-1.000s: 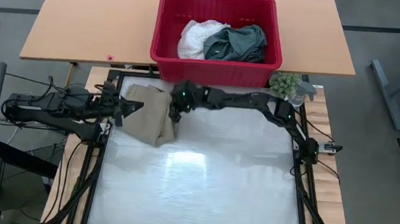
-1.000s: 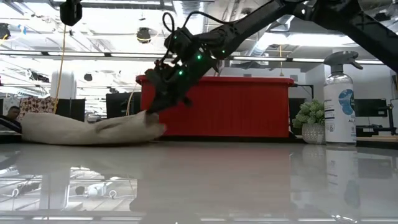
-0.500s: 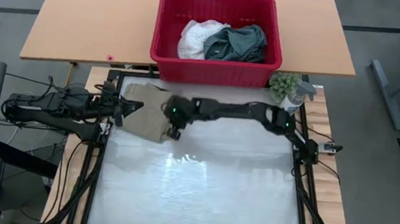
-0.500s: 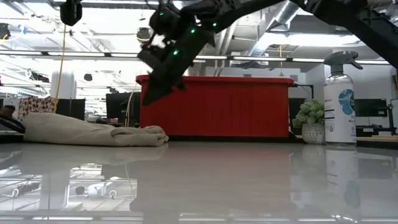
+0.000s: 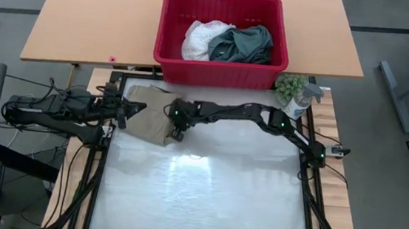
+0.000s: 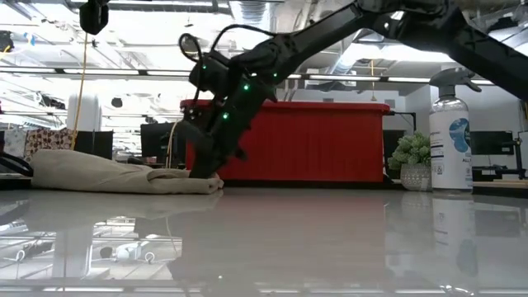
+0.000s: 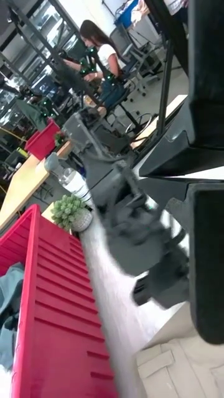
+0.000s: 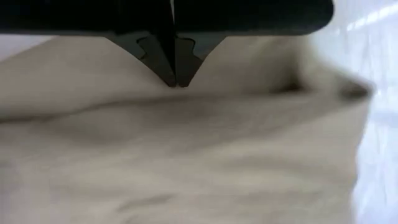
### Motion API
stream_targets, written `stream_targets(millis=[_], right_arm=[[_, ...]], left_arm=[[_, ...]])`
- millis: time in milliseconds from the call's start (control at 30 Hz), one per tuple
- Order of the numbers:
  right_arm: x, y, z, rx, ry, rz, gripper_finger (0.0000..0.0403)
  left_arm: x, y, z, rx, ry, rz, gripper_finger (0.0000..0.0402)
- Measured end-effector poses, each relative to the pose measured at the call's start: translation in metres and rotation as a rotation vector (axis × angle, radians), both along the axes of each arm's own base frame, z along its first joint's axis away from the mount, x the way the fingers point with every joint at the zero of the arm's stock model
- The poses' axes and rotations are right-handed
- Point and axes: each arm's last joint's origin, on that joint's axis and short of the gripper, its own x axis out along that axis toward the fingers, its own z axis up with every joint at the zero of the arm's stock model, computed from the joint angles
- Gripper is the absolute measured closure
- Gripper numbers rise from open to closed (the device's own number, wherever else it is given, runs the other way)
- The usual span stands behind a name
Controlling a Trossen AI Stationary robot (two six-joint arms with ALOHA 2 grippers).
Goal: Fold Laundry from Bin
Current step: Fold the brown short pants in the red bin, then fold the blue pants in the red bin
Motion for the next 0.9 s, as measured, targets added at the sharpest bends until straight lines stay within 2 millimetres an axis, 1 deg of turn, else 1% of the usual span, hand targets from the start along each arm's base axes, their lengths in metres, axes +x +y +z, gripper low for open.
stream_targets(millis=[167,233,300,367,400,467,567,600,633,700,733,800,900], right_arm=[[-0.002,-0.033,0.006,0.021,-0.083,-0.053,0.0388],[-0.003,-0.046,0.014,0.053,-0.12,-0.082,0.0388],[-0.002,-0.053,0.023,0.074,-0.144,-0.085,0.0388],[-0.004,-0.053,0.039,0.057,-0.139,-0.06,0.0388],[-0.004,-0.051,0.051,0.035,-0.144,-0.038,0.0388],[-0.007,-0.043,0.087,-0.013,-0.168,0.003,0.0388],[-0.025,-0.029,0.158,-0.086,-0.232,0.055,0.0385],[-0.034,-0.027,0.18,-0.112,-0.247,0.065,0.0383],[-0.043,-0.025,0.196,-0.142,-0.247,0.067,0.038],[-0.063,-0.025,0.224,-0.221,-0.259,0.039,0.0374],[-0.072,-0.026,0.232,-0.259,-0.244,0.021,0.0372],[-0.091,-0.034,0.249,-0.329,-0.225,-0.05,0.037],[-0.127,-0.051,0.281,-0.408,-0.229,-0.16,0.0371]], left_arm=[[0.0,0.0,0.0,0.001,0.001,0.008,0.0401],[0.002,0.0,-0.001,0.004,0.008,0.022,0.0401],[0.003,0.0,-0.001,0.005,0.013,0.025,0.0401],[0.004,0.0,-0.001,0.005,0.011,0.025,0.0401],[0.006,0.0,0.0,0.008,0.004,0.024,0.0401],[0.009,0.0,0.005,0.033,-0.042,0.027,0.0401],[0.017,0.001,0.017,0.1,-0.135,0.079,0.0401],[0.019,0.002,0.021,0.132,-0.159,0.101,0.0401],[0.022,0.003,0.024,0.16,-0.185,0.117,0.0401],[0.029,0.006,0.031,0.2,-0.24,0.16,0.0401],[0.034,0.009,0.035,0.209,-0.26,0.186,0.0402],[0.041,0.014,0.043,0.215,-0.276,0.227,0.0401],[0.054,0.022,0.053,0.224,-0.261,0.237,0.0401]])
